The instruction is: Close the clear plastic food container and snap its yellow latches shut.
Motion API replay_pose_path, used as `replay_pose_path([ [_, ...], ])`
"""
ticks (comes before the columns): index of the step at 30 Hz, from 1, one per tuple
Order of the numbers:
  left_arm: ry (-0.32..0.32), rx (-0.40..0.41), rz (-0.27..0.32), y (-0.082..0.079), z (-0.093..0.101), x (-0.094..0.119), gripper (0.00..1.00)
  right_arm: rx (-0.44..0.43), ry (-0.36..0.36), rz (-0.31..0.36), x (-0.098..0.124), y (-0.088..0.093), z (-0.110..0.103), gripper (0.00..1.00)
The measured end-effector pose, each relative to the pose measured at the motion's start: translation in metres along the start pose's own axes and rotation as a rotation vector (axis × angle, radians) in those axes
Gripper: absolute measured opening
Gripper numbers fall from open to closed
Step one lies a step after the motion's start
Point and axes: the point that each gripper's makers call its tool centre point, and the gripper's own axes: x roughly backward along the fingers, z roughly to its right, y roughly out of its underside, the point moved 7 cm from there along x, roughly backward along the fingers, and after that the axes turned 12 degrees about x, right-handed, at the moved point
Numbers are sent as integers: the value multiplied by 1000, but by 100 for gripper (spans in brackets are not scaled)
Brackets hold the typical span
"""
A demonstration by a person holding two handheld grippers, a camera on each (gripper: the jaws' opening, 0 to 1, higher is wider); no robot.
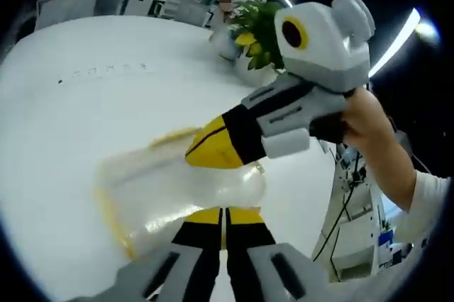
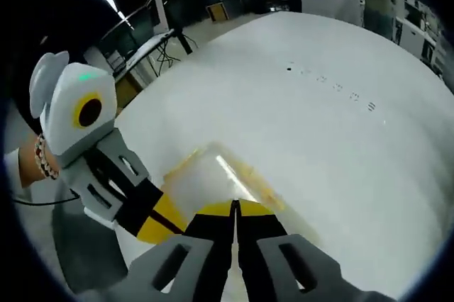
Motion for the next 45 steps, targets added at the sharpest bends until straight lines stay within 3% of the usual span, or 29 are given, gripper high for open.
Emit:
replay_pose_path([
  [3,16,9,-6,4,2,0,0,-61,3,26,1,-3,3,0],
  [9,3,-8,-9,3,0,2,0,-79,140,95,6,-12,23,0],
  [11,10,1,-7,4,0,2,0,-71,169,62,2,-8,31,0],
  [12,12,2,-6,4,1,2,0,-76,167,19,-2,-3,35,0],
  [14,18,6,-3,5,1,2,0,-82,155,10,-7,2,35,0],
  [16,29,-15,14,6,2,1,0,-119,157,53,-7,1,35,0],
  [18,27,-21,18,7,3,2,0,-155,147,50,-5,2,34,0],
  [20,11,-57,1,7,5,3,0,-141,149,63,-3,-1,31,0],
  [22,-36,-245,44,0,4,7,0,-54,129,80,2,-8,26,0],
  [24,-35,-386,100,-4,11,11,3,85,119,56,7,-14,19,1],
  [27,19,-501,115,-5,22,13,25,208,85,33,10,-22,8,21],
  [29,-2,-538,143,-9,21,14,40,273,31,-2,12,-25,1,29],
  [30,-9,-575,131,-6,22,14,45,341,-5,-59,11,-31,9,28],
  [32,-5,-675,93,1,24,12,42,478,-31,-200,13,-30,3,26],
  [34,-35,-773,72,5,24,9,41,618,-55,-325,12,-28,-2,33],
  [36,-93,-871,26,7,21,3,41,700,-63,-406,5,-31,1,39],
  [37,-85,-915,18,9,22,0,40,718,-75,-426,1,-30,0,37],
  [41,-54,-875,-29,14,21,-7,34,712,-140,-486,-14,-22,-6,29],
  [42,-64,-875,-35,14,19,-8,34,683,-185,-499,-12,-24,-9,27],
  [43,-74,-914,-32,12,18,-8,35,694,-146,-486,-13,-28,-5,29],
  [45,-78,-939,-37,11,18,-8,34,705,-177,-499,-13,-25,-7,29],
])
